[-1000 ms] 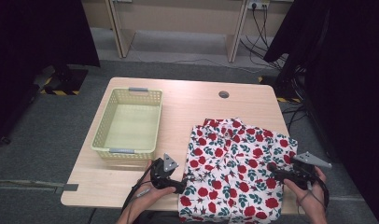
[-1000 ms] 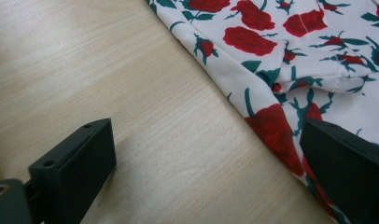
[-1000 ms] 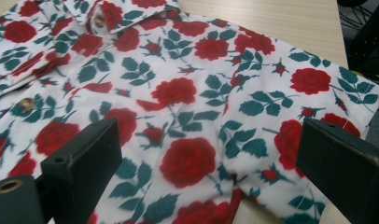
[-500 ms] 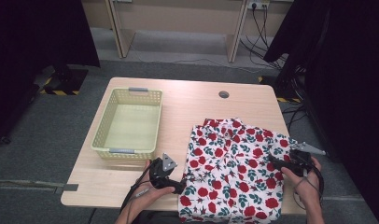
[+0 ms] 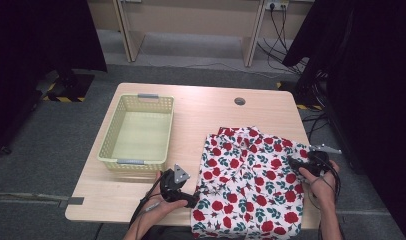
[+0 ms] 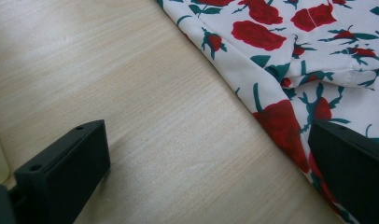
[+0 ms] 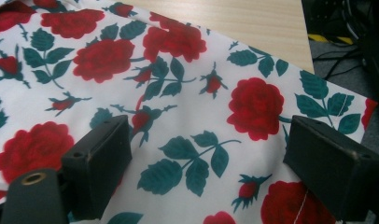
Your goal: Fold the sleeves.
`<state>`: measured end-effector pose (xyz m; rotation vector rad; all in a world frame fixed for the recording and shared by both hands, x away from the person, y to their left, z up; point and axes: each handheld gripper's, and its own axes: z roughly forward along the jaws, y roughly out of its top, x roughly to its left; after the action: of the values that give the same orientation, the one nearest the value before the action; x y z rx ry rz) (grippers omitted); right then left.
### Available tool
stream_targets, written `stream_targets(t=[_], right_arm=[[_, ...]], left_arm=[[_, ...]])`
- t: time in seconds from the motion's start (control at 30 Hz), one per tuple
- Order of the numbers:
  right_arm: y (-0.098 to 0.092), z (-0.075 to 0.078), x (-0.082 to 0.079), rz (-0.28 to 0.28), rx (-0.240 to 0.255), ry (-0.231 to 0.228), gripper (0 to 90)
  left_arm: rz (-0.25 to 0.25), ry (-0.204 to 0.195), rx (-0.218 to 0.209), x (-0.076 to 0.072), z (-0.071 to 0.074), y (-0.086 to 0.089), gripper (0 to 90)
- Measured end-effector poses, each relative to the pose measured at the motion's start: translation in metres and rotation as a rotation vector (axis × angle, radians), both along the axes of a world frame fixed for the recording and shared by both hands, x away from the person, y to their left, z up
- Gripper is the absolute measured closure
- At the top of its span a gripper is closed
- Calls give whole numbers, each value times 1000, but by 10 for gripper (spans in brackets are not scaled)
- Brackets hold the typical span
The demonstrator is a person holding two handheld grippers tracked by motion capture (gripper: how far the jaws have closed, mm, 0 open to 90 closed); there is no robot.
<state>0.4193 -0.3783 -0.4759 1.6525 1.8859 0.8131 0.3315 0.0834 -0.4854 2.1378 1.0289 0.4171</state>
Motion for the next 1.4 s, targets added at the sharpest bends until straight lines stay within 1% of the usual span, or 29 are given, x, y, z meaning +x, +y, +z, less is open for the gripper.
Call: stream_targets(t=[0.13,0.27,0.33,0.4,0.47,0.5,0.57,0.63,0.7,0.73,0.83,0.9,0.97,1.07,1.2,1.3,1.4], right_arm=[[-1,0,0,2,0,-2,154],[-4,3,-3,3,24,-16,152],[-8,6,-4,-9,7,-22,155],[-13,6,-6,-26,11,-19,163],[-17,3,-7,-24,11,-6,176],[-17,1,-7,-20,10,-11,180],[-17,0,-8,-5,-20,-17,218],[-17,2,-8,8,-21,-15,276],[-17,3,-9,4,-25,-16,390],[-18,4,-9,0,-22,-16,472],[-19,4,-11,14,-24,-30,640],[-18,4,-12,39,-29,-37,738],[-17,4,-12,63,-40,-39,796],[-14,5,-12,86,-41,-45,845],[-8,10,-14,106,-48,-74,856],[-4,17,-16,115,-49,-109,856],[4,27,-19,142,-58,-140,857]], left_arm=[[0,0,0,0,0,0,0],[0,0,0,0,0,0,0],[0,0,0,0,0,0,0],[0,0,0,0,0,0,0],[0,0,0,0,0,0,0],[0,0,0,0,0,0,0],[0,0,0,0,0,0,0],[0,0,0,0,0,0,0],[0,0,0,0,0,0,0],[0,0,0,0,0,0,0],[0,0,0,0,0,0,0],[0,0,0,0,0,0,0],[-1,0,2,0,0,0,0],[0,0,0,0,0,0,0],[0,0,0,0,0,0,0],[0,0,0,0,0,0,0],[0,0,0,0,0,0,0]])
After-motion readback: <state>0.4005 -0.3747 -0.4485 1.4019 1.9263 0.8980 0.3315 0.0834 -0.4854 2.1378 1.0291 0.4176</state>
